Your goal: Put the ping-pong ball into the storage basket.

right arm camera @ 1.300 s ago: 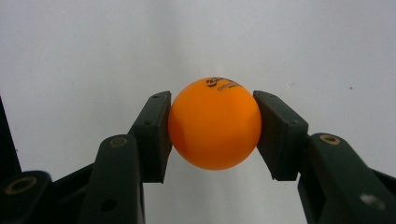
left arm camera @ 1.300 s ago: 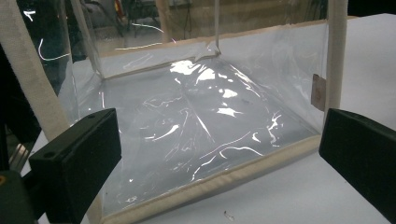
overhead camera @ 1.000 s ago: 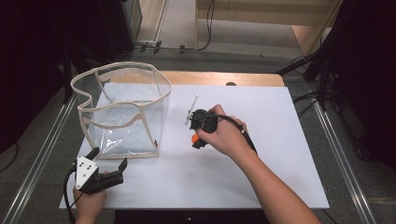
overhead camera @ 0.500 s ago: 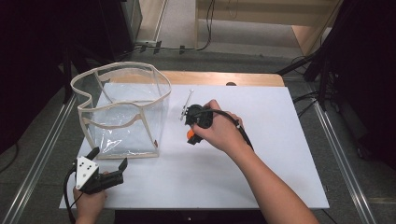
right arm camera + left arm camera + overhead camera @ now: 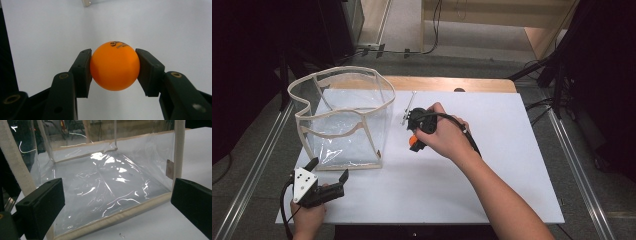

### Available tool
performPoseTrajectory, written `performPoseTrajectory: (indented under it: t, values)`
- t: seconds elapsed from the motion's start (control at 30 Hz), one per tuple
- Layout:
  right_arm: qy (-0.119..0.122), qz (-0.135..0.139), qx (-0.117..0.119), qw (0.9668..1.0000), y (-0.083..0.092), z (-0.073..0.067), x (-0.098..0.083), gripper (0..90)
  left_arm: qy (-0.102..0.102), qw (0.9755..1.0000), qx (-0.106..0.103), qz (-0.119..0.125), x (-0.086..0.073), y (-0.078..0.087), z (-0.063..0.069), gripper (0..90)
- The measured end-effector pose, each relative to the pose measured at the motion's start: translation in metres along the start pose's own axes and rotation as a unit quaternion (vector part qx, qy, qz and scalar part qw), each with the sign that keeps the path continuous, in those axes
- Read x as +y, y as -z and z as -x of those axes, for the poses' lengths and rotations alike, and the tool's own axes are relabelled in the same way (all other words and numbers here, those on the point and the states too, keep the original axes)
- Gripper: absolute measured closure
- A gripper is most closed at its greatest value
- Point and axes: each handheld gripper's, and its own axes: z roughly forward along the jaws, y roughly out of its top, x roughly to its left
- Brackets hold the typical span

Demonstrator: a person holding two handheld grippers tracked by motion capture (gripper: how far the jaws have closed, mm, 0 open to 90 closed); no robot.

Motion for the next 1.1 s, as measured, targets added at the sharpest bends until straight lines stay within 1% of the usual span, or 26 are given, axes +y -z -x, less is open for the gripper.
performPoseTrajectory:
  t: [0.07, 0.1, 0.27, 0.3, 0.4, 0.43, 0.47, 0.63, 0.67, 0.7, 0.93, 1.0, 1.07, 1.1]
  values:
    - [-0.004, -0.004, -0.001, 1.0, 0.003, -0.001, 0.002, 47.7, 0.0, 1.0, 0.0, 0.0, 0.0, 0.0, 0.0, 0.0]
    - [0.002, -0.001, -0.001, 1.0, 0.003, 0.0, 0.003, 47.7, -0.001, 1.0, 0.0, 0.0, 0.0, 0.0, 0.0, 0.0]
    - [0.008, 0.001, 0.0, 1.0, 0.009, 0.0, 0.008, 47.7, 0.0, 1.0, 0.0, 0.0, 0.0, 0.0, 0.0, 0.0]
    - [0.007, -0.003, -0.002, 1.0, 0.01, 0.0, 0.009, 47.7, -0.001, 1.0, 0.0, 0.0, 0.0, 0.0, 0.0, 0.0]
    - [0.01, 0.001, -0.003, 0.9999, 0.013, 0.0, 0.012, 47.7, -0.001, 1.0, -0.001, 0.0, 0.0, 0.0, 0.0, 0.0]
    - [0.006, -0.002, -0.003, 1.0, 0.015, 0.0, 0.013, 47.7, -0.001, 1.0, -0.001, 0.0, 0.0, 0.0, 0.0, 0.0]
    - [0.011, 0.002, -0.003, 0.9999, 0.016, 0.001, 0.013, 47.7, 0.0, 1.0, -0.001, 0.0, 0.0, 0.0, 0.0, 0.0]
    - [0.013, 0.004, -0.005, 0.9999, 0.021, 0.001, 0.018, 47.7, -0.001, 1.0, -0.001, 0.0, 0.0, 0.0, 0.0, 0.0]
    - [0.009, 0.002, -0.005, 0.9999, 0.022, 0.001, 0.019, 47.7, -0.001, 1.0, -0.001, 0.0, 0.0, 0.0, 0.0, 0.0]
    - [0.015, 0.0, -0.007, 0.9999, 0.022, 0.001, 0.02, 47.7, -0.001, 1.0, -0.001, 0.0, 0.0, 0.0, 0.0, 0.0]
    - [0.02, -0.005, -0.011, 0.9997, 0.027, 0.002, 0.027, 47.7, 0.0, 1.0, -0.001, 0.0, 0.0, 0.0, 0.0, 0.0]
    - [0.016, -0.007, -0.011, 0.9998, 0.029, 0.002, 0.028, 47.8, -0.001, 1.0, -0.001, 0.0, 0.0, 0.0, 0.0, 0.0]
    - [0.021, -0.005, -0.011, 0.9997, 0.031, 0.003, 0.03, 47.7, -0.001, 1.0, -0.001, 0.0, 0.0, 0.0, 0.0, 0.0]
    - [0.017, -0.007, -0.011, 0.9998, 0.032, 0.002, 0.031, 47.8, 0.0, 1.0, -0.001, 0.0, 0.0, 0.0, 0.0, 0.0]
